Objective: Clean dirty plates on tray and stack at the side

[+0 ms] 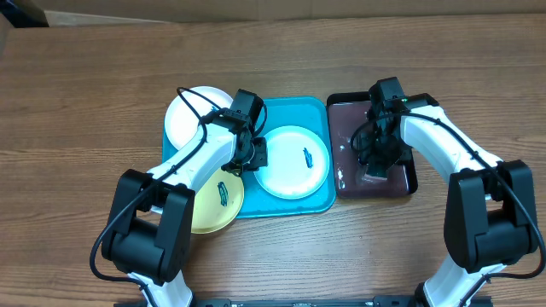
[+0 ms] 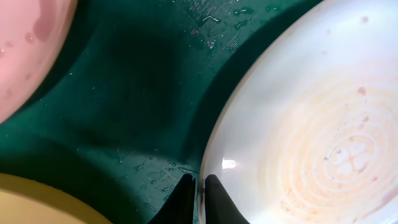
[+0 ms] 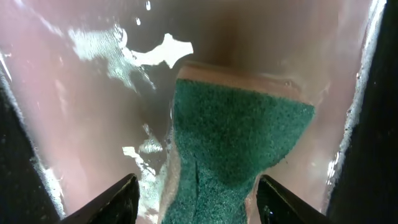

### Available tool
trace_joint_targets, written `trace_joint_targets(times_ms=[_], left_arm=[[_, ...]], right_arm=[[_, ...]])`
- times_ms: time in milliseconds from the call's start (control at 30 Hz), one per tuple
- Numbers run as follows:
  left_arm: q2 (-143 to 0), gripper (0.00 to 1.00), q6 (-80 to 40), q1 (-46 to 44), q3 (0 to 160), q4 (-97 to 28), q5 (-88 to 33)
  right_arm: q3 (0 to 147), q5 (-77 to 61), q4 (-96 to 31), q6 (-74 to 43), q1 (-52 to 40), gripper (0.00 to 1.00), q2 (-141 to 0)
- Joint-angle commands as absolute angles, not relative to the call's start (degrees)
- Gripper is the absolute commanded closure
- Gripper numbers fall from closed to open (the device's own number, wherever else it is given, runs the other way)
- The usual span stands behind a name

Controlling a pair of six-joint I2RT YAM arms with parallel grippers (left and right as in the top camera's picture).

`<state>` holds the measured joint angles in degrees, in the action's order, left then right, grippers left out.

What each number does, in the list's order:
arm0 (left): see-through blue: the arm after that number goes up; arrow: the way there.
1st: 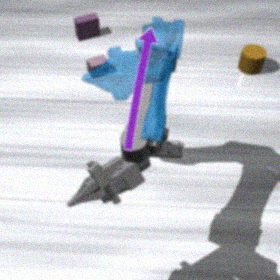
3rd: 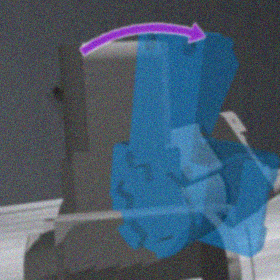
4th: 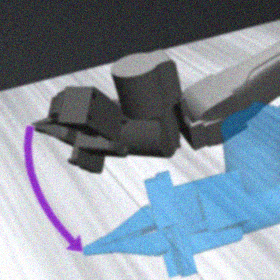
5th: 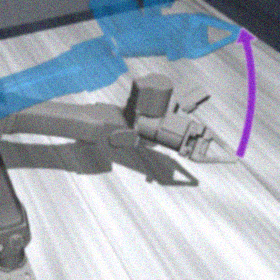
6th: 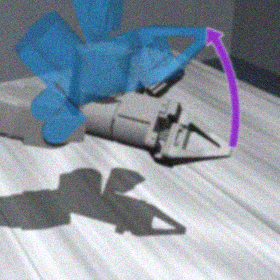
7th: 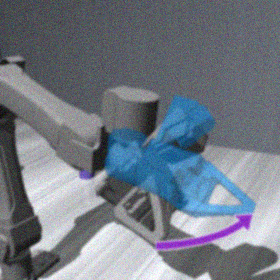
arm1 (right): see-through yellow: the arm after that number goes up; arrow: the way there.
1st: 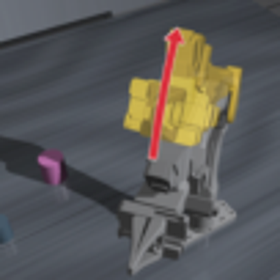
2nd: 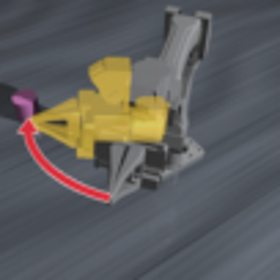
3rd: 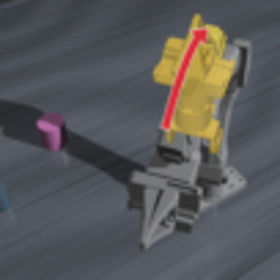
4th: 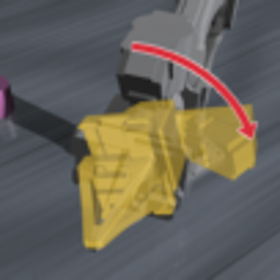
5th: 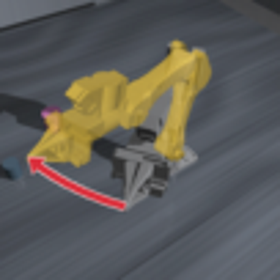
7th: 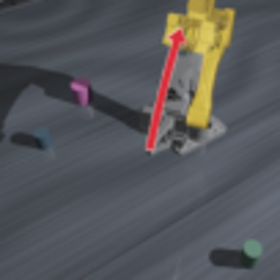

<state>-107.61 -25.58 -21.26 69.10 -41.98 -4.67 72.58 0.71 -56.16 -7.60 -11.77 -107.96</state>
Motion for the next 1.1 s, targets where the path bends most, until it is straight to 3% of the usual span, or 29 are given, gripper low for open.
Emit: trace_joint_targets(times_ms=[0, 167, 300, 567, 733, 800, 933, 1067], left_arm=[[-108.4, 0.89, -25.5, -21.0, 70.2, -42.0, -4.4], [-108.4, 0.89, -25.3, -21.0, 70.2, -42.0, -4.4], [-108.4, 0.89, -25.3, -21.0, 70.2, -42.0, -4.4], [-108.4, 0.89, -25.3, -21.0, 70.2, -42.2, -4.4], [-108.4, 0.89, -25.3, -21.0, 70.2, -42.2, -4.4], [-108.4, 0.89, -25.3, -21.0, 70.2, -42.2, -4.4], [-108.4, 0.89, -25.3, -21.0, 70.2, -42.1, -4.4], [-108.4, 0.86, -25.3, -21.0, 70.2, -40.9, -4.4]], right_arm=[[72.3, 2.1, -56.0, -9.3, -11.9, 0.36, -107.8], [72.3, 5.3, -55.9, -14.0, -11.9, 0.35, -107.8], [72.3, 5.0, -56.0, -18.4, -11.9, 0.43, -107.8], [69.1, 4.7, -51.8, -18.5, -11.9, 0.42, -107.8], [68.7, 4.6, -50.7, -18.5, -11.9, 0.48, -107.8], [68.7, 4.4, -50.8, -18.5, -11.9, 0.58, -107.8], [69.2, 4.4, -50.7, -18.4, -11.9, 0.95, -107.8], [75.9, 4.4, -55.9, -17.6, -11.9, 0.96, -107.4]])
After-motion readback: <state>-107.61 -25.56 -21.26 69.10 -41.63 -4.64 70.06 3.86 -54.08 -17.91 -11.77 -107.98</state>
